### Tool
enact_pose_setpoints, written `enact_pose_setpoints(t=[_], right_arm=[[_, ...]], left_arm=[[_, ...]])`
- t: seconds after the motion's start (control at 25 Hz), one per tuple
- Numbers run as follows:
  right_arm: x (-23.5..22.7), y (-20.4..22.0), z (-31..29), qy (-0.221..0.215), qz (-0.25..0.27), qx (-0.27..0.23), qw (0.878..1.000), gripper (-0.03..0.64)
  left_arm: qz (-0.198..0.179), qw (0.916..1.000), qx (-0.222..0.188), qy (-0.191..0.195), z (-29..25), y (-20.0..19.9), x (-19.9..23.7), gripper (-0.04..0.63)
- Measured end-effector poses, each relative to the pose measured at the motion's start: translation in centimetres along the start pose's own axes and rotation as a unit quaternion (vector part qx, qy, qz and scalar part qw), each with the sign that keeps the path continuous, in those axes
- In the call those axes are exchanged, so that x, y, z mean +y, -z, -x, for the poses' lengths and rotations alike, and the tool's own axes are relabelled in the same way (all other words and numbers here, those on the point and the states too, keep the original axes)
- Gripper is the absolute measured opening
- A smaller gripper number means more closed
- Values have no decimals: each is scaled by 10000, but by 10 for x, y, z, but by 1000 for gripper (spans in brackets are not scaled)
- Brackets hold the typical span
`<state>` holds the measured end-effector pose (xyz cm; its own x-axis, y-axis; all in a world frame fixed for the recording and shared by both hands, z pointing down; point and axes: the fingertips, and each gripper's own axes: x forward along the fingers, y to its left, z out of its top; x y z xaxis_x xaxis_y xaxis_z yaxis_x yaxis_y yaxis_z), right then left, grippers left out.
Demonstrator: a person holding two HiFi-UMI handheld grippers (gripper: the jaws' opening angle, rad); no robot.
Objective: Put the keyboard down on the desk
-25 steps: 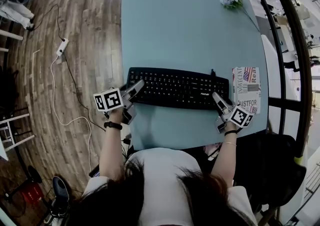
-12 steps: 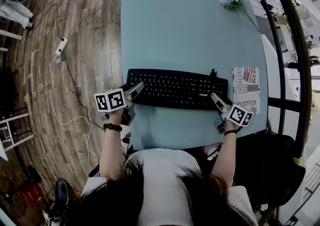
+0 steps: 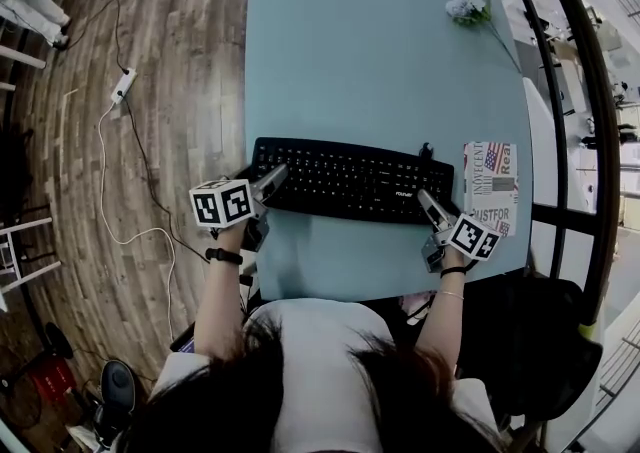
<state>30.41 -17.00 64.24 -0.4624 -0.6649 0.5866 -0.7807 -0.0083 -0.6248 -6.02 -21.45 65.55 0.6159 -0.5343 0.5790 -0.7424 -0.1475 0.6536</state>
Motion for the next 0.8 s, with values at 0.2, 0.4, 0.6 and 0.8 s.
enact_pose_setpoints(t=[0.2,0.4,0.6,0.8], right_arm=[[-7,0,2,386,221,-79,9990,331],[-17,-5,8,727,500,-229,9958,344],[-17,-5,10,699,448,-314,9961,344],[-17,-7,12,760,564,-338,9949,344]], left_arm=[[-169,9996,-230,-29,1,-2,-4,356],[-296,9982,-496,-161,11,-12,6,413],[-278,9985,-478,-56,10,-11,5,411],[-408,9978,-528,-55,10,-16,3,411]])
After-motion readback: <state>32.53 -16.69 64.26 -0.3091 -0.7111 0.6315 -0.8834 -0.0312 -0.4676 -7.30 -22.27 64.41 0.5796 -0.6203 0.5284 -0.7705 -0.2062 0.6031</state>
